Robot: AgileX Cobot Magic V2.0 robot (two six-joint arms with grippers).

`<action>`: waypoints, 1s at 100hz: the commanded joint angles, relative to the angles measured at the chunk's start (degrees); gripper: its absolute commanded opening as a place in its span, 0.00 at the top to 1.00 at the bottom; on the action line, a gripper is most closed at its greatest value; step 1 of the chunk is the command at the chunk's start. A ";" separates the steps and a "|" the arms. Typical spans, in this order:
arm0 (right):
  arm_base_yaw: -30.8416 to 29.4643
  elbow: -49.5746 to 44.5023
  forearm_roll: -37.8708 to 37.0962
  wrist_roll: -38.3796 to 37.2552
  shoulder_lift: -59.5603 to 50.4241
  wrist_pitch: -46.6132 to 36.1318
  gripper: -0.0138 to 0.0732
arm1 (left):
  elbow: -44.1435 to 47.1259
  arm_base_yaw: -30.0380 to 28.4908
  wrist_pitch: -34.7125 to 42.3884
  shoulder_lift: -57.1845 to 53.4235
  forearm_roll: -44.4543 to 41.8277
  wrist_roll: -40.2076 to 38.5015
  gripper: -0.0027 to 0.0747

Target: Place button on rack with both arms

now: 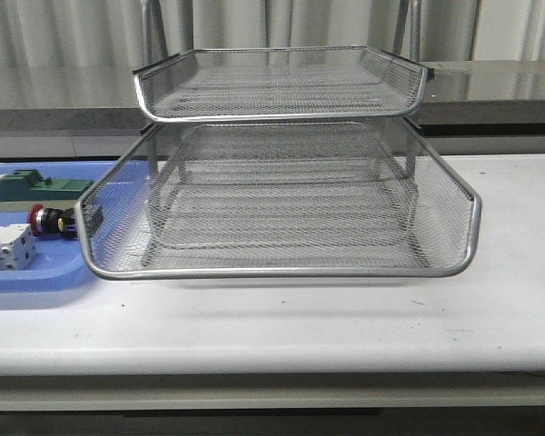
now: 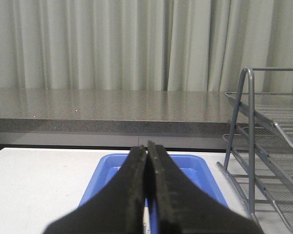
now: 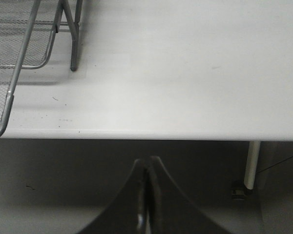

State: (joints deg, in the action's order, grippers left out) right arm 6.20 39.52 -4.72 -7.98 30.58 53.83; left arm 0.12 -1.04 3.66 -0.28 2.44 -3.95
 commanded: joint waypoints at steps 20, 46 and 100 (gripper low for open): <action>-0.03 1.97 -0.80 0.09 0.10 -3.15 0.92 | -12.70 -0.15 -2.25 3.29 5.75 -0.51 0.99; -0.03 1.97 -0.80 0.09 0.10 -3.15 0.92 | -29.52 -0.15 -13.34 19.00 5.12 -0.27 0.99; -0.03 1.97 -0.80 0.09 0.10 -3.15 0.92 | -61.53 -0.15 -42.63 58.81 -0.10 5.17 0.99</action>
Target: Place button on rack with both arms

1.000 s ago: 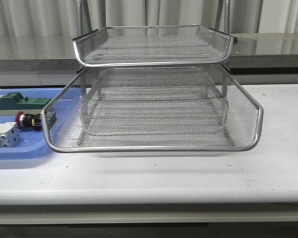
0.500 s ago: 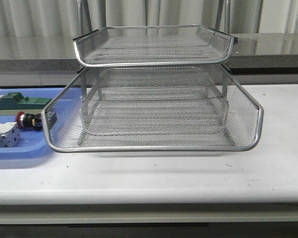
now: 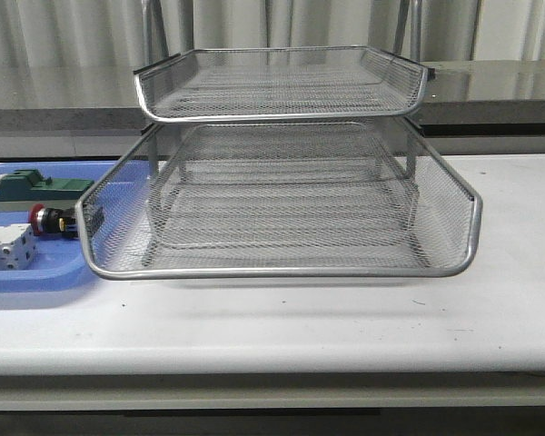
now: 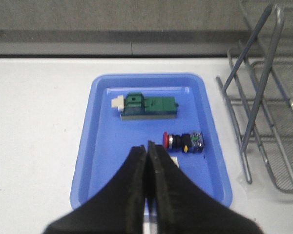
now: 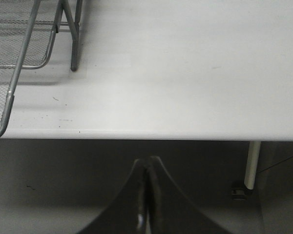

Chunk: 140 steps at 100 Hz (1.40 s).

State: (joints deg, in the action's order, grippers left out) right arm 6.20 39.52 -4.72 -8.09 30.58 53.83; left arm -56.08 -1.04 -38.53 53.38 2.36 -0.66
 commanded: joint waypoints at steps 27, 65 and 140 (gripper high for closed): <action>-0.03 1.97 -0.80 0.20 0.10 -3.15 0.92 | -13.93 -0.15 -4.25 20.90 -0.03 10.19 0.99; -0.03 1.97 -0.80 0.20 0.10 -3.15 0.92 | -15.51 -0.15 -5.35 27.09 0.19 11.92 0.53; -0.03 1.97 -0.80 0.20 0.10 -3.15 0.92 | -20.32 -0.15 -5.02 31.67 4.20 19.46 0.14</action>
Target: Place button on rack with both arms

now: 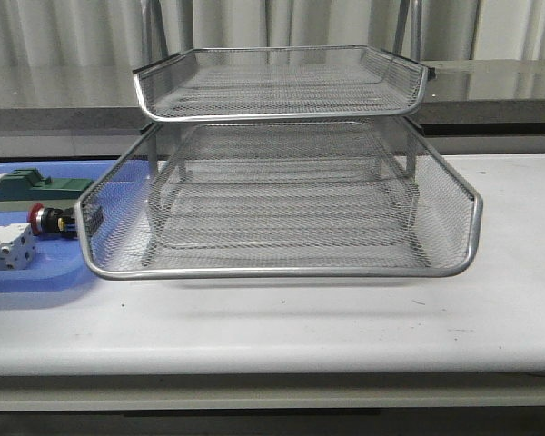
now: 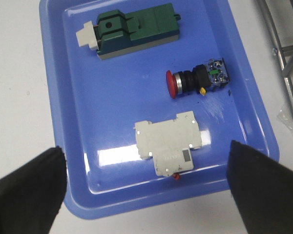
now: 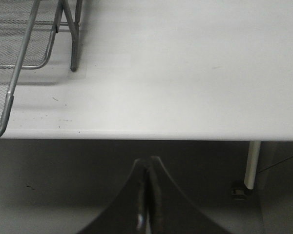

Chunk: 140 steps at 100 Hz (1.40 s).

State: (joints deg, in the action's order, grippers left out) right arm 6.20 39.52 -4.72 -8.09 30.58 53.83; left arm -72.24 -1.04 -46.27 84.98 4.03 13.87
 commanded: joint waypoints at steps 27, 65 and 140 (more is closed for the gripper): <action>-0.03 1.97 -0.80 0.20 0.10 -3.15 0.92 | -14.85 0.17 -1.22 10.04 9.26 26.41 0.14; -0.03 1.97 -0.80 0.20 0.10 -3.15 0.92 | -24.19 5.50 -3.86 24.60 9.05 43.84 0.14; -0.03 1.97 -0.80 0.20 0.10 -3.15 0.92 | -26.34 6.85 -1.46 36.28 6.38 49.24 0.14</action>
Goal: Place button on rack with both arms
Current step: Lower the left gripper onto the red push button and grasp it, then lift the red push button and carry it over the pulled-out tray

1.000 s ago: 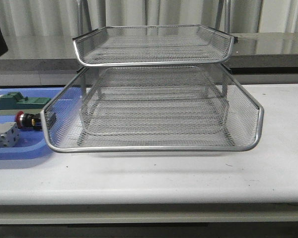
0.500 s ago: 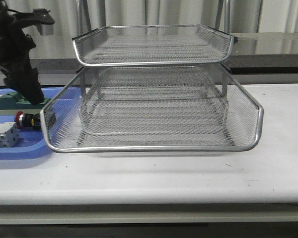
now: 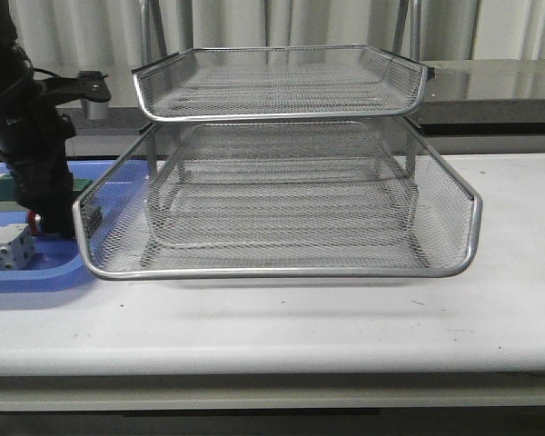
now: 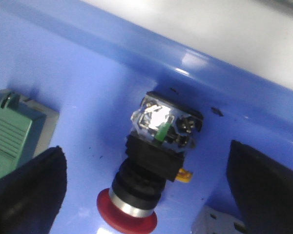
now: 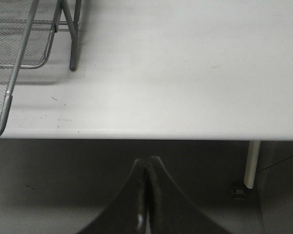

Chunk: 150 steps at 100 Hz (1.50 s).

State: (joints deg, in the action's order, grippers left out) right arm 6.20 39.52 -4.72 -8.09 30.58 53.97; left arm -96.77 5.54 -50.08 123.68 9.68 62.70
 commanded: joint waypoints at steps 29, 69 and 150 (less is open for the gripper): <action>-0.03 1.97 -0.80 0.20 0.10 -3.28 0.92 | -1.81 0.27 4.29 -0.18 0.73 0.88 0.14; -0.03 1.97 -0.80 0.20 0.10 -3.28 0.92 | -1.81 0.27 5.02 -0.18 0.83 0.88 0.14; -0.03 1.97 -0.80 0.20 0.10 -3.28 0.92 | -8.90 0.17 -7.63 -0.94 0.73 -0.94 0.99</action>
State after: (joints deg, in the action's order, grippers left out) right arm 6.20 39.52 -4.72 -8.09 30.58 53.97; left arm -100.60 5.54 -53.23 126.55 9.65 63.40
